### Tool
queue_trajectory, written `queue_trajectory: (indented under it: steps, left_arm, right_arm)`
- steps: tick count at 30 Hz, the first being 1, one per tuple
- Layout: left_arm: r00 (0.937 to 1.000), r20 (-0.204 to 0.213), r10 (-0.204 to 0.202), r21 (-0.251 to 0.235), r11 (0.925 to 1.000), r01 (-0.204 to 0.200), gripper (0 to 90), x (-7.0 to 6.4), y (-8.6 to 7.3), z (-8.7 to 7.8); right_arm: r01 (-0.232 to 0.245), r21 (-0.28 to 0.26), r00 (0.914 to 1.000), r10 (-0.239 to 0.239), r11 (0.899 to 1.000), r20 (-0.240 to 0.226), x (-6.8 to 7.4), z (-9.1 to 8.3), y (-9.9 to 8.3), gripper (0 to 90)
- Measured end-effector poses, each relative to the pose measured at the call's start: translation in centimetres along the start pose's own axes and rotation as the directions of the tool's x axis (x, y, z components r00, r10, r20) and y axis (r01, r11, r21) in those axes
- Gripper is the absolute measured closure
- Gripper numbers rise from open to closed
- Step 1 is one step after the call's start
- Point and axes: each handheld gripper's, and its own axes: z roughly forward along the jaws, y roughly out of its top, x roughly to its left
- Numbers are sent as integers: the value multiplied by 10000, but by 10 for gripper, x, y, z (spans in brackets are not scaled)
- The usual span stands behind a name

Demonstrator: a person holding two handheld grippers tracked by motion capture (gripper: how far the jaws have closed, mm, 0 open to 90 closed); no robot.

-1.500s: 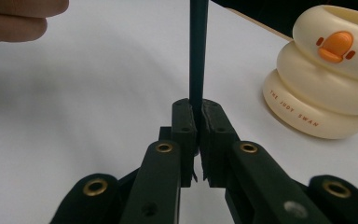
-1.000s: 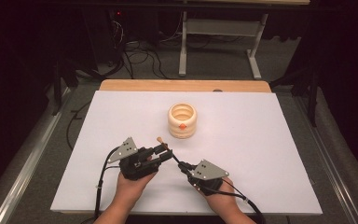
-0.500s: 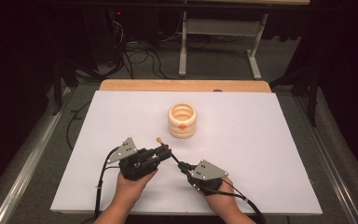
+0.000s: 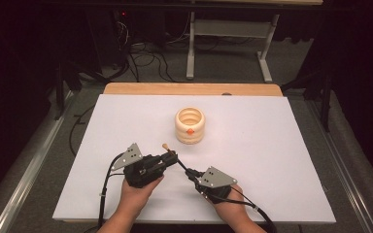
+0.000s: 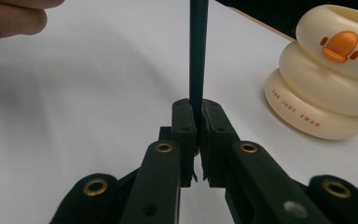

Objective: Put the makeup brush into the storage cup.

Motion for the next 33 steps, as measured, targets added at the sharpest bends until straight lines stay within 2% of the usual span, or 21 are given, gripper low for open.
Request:
queue_trajectory:
  steps: [8,18,28,31,33]
  left_arm:
    - [10000,27,26,-17,10000,-26,808,0,0,0]
    - [9994,331,29,-120,9999,-25,831,0,-1,0]
    - [9994,354,54,-103,9999,-50,836,0,-1,1]
    - [9994,337,81,-133,9999,-77,837,-1,-1,1]
    - [9994,327,63,-176,9998,-57,837,0,0,0]
  right_arm:
    - [70,32,10000,-70,10000,9,0,0,0,877]
    - [83,-8,10000,-83,10000,-13,1,1,0,877]
    - [73,8,9999,-73,10000,84,1,1,-1,869]
    - [-22,65,9999,21,10000,105,1,1,-1,860]
    - [-40,16,10000,40,10000,28,0,1,-1,821]
